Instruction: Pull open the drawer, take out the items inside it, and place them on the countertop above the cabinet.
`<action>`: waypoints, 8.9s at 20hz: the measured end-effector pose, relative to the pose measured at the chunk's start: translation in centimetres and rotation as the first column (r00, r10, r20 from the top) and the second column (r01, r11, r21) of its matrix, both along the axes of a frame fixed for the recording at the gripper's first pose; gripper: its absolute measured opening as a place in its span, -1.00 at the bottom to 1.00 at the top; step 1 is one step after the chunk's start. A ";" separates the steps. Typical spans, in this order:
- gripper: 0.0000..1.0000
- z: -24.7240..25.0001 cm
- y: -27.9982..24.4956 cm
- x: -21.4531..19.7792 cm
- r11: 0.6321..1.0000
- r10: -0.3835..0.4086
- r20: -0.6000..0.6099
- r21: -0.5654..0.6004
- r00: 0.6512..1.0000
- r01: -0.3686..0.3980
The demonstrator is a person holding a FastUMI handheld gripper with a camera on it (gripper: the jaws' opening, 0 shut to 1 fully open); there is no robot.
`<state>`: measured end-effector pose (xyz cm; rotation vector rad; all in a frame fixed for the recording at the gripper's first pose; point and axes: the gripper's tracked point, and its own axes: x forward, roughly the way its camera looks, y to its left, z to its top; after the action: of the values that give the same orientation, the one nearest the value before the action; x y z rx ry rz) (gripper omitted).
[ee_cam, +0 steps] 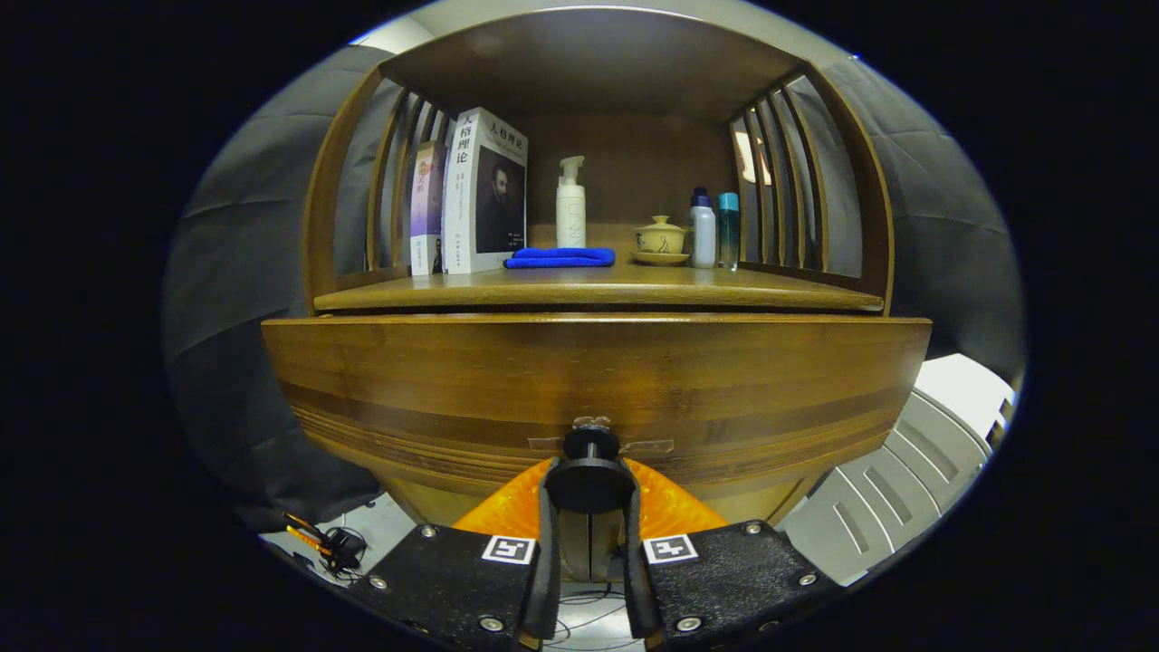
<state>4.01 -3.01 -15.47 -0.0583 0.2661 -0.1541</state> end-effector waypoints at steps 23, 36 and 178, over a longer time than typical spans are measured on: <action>-0.41 -1.4 2.7 -10.7 0.994 0.088 -0.120 -0.048 0.989 -0.094; 0.05 -0.9 4.1 -14.2 0.987 0.141 -0.099 -0.066 0.985 -0.148; 0.90 19.8 -1.1 2.0 0.999 0.031 0.239 -0.011 0.971 -0.030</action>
<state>6.00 -4.14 4.35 -0.0510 0.0239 -0.1301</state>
